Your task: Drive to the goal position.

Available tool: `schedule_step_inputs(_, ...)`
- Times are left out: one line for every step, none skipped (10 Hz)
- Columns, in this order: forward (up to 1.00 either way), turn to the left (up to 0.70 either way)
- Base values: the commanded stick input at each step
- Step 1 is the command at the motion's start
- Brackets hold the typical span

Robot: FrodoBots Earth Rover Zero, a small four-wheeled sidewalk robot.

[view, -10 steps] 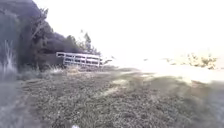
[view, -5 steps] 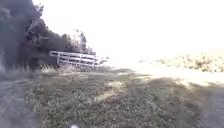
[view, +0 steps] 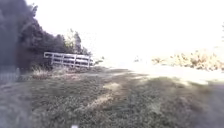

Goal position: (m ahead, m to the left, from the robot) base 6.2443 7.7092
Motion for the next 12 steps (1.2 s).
schedule_step_inputs(0.45, 0.00)
schedule_step_inputs(0.45, 0.00)
schedule_step_inputs(0.45, 0.00)
schedule_step_inputs(0.45, 0.00)
schedule_step_inputs(0.45, 0.00)
schedule_step_inputs(0.45, 0.00)
schedule_step_inputs(0.45, 0.00)
schedule_step_inputs(0.45, 0.00)
schedule_step_inputs(0.45, 0.00)
schedule_step_inputs(0.45, 0.00)
schedule_step_inputs(0.45, 0.00)
schedule_step_inputs(0.45, 0.00)
